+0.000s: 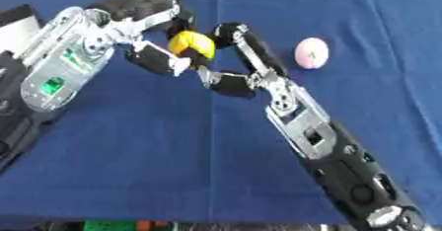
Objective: Pick up the objects with one hand, pass them to the other hand, and then place them into the box on the other side of the table.
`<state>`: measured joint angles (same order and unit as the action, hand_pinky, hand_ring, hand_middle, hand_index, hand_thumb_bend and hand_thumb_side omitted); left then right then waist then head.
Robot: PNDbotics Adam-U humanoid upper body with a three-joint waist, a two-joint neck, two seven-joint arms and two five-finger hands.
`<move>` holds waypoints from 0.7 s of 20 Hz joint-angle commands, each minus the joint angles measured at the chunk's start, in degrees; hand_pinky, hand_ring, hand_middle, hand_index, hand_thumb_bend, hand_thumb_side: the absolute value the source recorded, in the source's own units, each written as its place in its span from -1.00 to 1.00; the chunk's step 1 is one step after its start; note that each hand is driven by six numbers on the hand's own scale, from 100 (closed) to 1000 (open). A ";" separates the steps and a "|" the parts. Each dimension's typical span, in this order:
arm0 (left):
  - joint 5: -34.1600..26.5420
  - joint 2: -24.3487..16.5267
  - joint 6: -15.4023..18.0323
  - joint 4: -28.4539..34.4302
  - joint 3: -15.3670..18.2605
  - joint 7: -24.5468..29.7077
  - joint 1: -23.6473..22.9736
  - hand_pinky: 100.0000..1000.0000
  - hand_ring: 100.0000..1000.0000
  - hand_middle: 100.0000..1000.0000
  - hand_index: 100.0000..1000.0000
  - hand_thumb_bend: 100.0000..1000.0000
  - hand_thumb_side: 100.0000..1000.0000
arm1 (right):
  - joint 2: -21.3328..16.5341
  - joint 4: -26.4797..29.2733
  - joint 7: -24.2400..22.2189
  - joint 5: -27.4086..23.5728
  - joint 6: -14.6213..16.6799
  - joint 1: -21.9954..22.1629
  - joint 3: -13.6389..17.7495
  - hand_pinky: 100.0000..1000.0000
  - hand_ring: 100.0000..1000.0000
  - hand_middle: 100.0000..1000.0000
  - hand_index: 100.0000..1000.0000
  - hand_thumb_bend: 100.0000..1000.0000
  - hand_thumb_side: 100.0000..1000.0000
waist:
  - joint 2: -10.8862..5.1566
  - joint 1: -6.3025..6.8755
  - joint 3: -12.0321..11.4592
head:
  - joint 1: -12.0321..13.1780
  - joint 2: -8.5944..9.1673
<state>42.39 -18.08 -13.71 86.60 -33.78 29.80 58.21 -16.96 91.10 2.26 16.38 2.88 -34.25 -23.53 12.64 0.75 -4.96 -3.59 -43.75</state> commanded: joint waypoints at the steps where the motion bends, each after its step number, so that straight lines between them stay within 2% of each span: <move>1: 1.24 -0.54 0.20 0.86 0.62 -0.52 1.02 0.15 -0.10 -0.35 -0.17 -1.00 -0.72 | -0.73 0.55 -0.86 0.00 -0.46 -0.65 0.26 0.45 0.27 0.14 0.09 -1.00 -0.91 | -1.76 0.54 0.06 | 0.24 -0.37; 5: 2.62 -0.79 0.74 1.03 0.77 -0.20 0.97 0.15 -0.10 -0.36 -0.19 -1.00 -0.74 | -0.90 0.54 -1.20 0.36 -1.59 -0.68 0.45 0.49 0.37 0.27 0.24 -1.00 -0.85 | -1.86 0.53 0.08 | 0.25 -0.37; 14: 5.15 -1.37 1.60 1.18 1.21 0.85 0.66 0.14 -0.11 -0.40 -0.24 -1.00 -0.76 | -1.16 0.39 -1.61 1.78 -4.11 -0.64 0.54 0.57 0.52 0.51 0.48 -1.00 -0.48 | -2.00 0.49 -0.02 | 0.35 -0.37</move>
<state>46.96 -18.17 -12.31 86.91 -33.59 30.53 58.01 -16.97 91.02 0.58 17.75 -0.81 -34.24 -23.39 12.64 0.75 -4.94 -3.39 -43.75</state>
